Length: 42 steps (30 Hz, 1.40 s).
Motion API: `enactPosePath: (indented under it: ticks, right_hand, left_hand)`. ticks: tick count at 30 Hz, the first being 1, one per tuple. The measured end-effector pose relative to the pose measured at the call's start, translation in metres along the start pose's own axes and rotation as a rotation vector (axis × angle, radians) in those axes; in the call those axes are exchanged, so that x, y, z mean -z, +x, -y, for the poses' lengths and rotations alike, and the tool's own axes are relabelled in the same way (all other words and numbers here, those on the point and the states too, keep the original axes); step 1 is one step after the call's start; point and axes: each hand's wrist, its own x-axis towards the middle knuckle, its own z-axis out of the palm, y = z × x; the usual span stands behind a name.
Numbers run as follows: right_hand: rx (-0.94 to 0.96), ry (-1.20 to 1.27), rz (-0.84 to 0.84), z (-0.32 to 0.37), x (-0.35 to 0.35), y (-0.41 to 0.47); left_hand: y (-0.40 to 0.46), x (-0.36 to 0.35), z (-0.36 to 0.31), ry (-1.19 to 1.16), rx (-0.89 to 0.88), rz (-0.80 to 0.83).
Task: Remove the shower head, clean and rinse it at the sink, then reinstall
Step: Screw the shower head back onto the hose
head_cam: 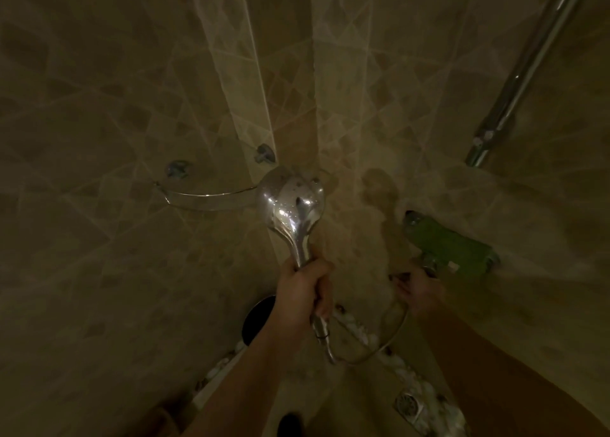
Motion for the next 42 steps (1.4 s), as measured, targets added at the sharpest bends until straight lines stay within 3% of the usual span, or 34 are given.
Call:
enactPosePath:
  ticks: [7, 18, 24, 30, 34, 39, 42]
  right_hand:
    - [-0.029, -0.023, 0.067, 0.002, 0.006, -0.002]
    - [-0.019, -0.098, 0.245, 0.008, 0.017, -0.009]
    - [-0.022, -0.133, 0.206, 0.008, 0.016, -0.013]
    - [-0.108, -0.105, 0.174, 0.011, 0.013, -0.012]
    - [-0.117, 0.040, 0.173, 0.013, 0.007, -0.017]
    - [0.025, -0.037, 0.235, 0.002, 0.008, -0.018]
    - [0.076, -0.144, 0.148, -0.002, 0.004, -0.020]
  left_hand:
    - [0.008, -0.018, -0.010, 0.053, -0.034, -0.091]
    - [0.009, -0.023, -0.005, -0.039, -0.032, -0.069]
    - [0.018, -0.017, -0.004, -0.017, -0.105, -0.084]
    - [0.029, -0.016, -0.010, 0.031, -0.068, -0.109]
    - [0.033, -0.023, -0.016, -0.020, -0.102, -0.102]
    - [0.033, -0.024, -0.017, -0.052, -0.082, -0.102]
    - [0.034, -0.020, -0.024, -0.093, -0.069, -0.135]
